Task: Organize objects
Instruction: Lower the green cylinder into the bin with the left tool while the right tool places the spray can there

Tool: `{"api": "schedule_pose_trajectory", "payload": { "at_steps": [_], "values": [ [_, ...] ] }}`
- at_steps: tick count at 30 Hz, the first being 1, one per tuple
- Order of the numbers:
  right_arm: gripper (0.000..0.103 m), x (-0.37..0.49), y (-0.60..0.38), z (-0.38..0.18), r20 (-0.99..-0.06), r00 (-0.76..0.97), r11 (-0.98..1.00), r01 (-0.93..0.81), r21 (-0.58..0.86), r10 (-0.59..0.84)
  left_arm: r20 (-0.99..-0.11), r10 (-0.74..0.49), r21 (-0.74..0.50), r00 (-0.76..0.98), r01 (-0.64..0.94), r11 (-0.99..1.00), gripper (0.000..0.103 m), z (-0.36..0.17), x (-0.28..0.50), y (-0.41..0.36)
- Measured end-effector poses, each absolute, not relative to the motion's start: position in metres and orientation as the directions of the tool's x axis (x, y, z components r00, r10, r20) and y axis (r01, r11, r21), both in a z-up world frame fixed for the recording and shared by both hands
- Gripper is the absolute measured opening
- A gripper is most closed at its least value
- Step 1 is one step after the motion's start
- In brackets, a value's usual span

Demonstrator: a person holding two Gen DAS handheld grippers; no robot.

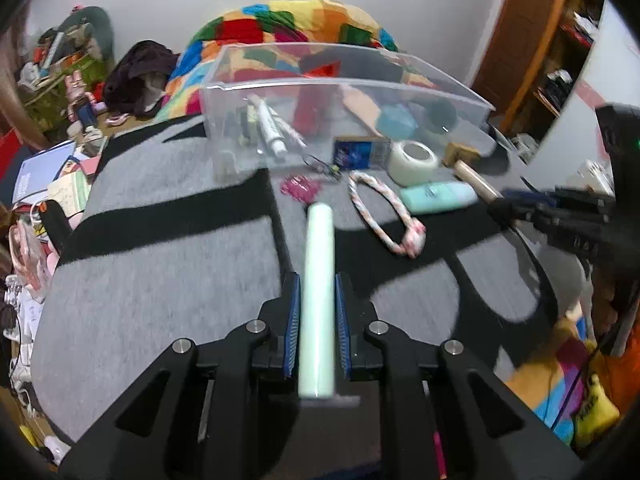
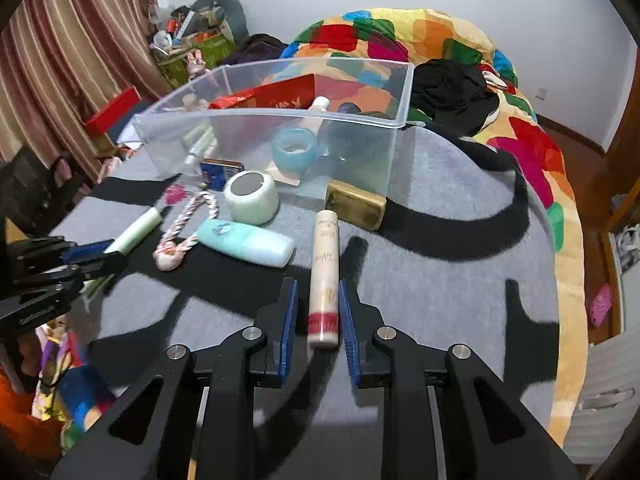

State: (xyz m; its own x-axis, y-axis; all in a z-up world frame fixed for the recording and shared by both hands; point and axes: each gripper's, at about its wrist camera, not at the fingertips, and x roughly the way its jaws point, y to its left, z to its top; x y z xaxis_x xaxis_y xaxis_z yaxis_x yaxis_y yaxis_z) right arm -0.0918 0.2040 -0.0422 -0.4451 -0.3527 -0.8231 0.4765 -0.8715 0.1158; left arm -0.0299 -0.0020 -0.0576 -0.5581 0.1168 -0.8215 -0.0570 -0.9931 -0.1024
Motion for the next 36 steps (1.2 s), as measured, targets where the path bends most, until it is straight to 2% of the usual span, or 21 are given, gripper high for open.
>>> {"api": "schedule_pose_trajectory", "payload": {
  "at_steps": [4,12,25,36],
  "values": [
    [0.014,-0.088,0.204,-0.044,-0.815,-0.462,-0.879,0.462,0.114,-0.349,-0.810,0.114,-0.117,-0.576,-0.032,-0.993,0.015,-0.058,-0.031,-0.006],
    [0.014,-0.070,0.209,-0.019,-0.766,-0.512,-0.869,0.481,0.118,-0.388,-0.781,0.121,-0.148,-0.612,-0.007,-0.989,0.015,-0.040,-0.025,-0.014],
    [0.014,-0.091,0.191,0.035,-0.664,-0.591,-0.855,0.496,0.149,-0.458,-0.661,0.155,-0.212,-0.735,-0.015,-0.977,0.015,0.022,-0.043,-0.026],
    [0.014,-0.151,0.178,0.030,-0.696,-0.562,-0.870,0.455,0.192,-0.448,-0.698,0.113,-0.168,-0.707,0.009,-0.986,0.015,0.020,-0.102,-0.036]
  ]
}}
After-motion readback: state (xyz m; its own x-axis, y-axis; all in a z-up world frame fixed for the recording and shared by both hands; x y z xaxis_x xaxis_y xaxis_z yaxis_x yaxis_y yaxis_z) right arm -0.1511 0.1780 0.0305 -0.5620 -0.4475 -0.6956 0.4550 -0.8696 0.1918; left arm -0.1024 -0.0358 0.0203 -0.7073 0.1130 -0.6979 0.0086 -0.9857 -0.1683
